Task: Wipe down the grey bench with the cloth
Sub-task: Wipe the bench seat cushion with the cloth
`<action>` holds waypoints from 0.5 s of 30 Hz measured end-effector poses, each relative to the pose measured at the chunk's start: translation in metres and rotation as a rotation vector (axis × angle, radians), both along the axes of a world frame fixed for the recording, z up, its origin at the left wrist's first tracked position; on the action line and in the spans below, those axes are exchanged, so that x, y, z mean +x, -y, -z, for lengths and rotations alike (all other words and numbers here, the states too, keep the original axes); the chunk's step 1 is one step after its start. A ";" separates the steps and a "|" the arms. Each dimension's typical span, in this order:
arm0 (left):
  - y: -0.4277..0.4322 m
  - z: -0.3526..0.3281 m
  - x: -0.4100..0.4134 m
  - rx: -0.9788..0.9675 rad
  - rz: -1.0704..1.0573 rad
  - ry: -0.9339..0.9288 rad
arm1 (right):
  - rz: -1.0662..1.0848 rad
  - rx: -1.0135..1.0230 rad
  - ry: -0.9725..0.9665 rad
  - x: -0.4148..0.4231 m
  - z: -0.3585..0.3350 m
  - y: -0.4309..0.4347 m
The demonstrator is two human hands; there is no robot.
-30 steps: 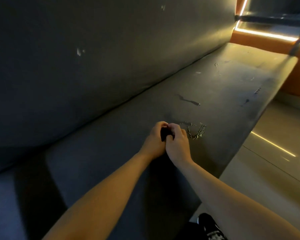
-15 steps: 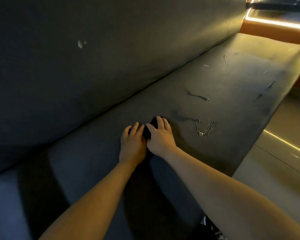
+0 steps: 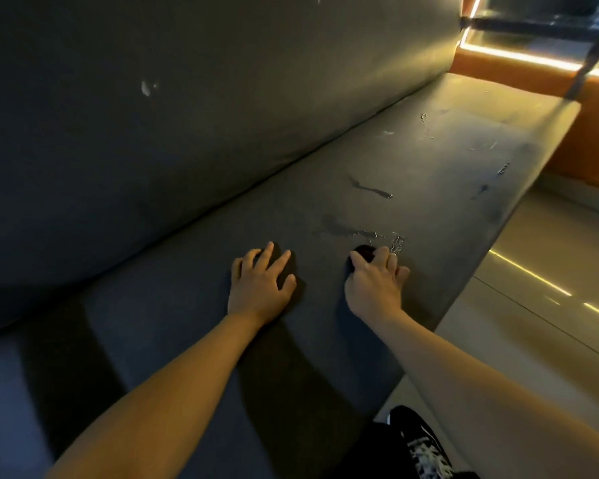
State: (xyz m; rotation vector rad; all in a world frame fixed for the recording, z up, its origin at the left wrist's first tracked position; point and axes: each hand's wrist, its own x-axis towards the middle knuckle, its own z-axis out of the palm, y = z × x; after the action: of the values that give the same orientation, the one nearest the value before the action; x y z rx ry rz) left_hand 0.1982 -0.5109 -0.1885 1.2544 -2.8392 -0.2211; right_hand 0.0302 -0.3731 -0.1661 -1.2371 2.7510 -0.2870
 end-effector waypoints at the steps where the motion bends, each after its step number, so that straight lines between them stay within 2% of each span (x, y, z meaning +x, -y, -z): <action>1: -0.002 -0.002 -0.001 -0.007 -0.006 0.019 | 0.006 -0.021 0.032 0.004 -0.004 0.005; 5: -0.014 -0.013 -0.009 0.068 -0.093 0.020 | -0.234 -0.153 0.148 0.036 -0.010 0.030; 7: -0.028 -0.019 -0.017 0.135 -0.133 -0.044 | -0.328 -0.118 0.158 0.046 -0.007 0.032; 10: -0.054 -0.015 -0.026 0.250 -0.109 -0.138 | -0.362 -0.037 0.103 0.035 0.002 0.015; 15: -0.075 -0.003 -0.021 0.163 0.035 -0.066 | -0.267 -0.012 0.033 0.014 0.003 -0.012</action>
State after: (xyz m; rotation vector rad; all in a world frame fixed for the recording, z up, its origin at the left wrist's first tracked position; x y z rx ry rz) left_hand 0.1771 -0.4363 -0.1857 1.1988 -2.8371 -0.4953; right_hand 0.0444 -0.3613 -0.1689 -1.5654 2.5194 -0.2937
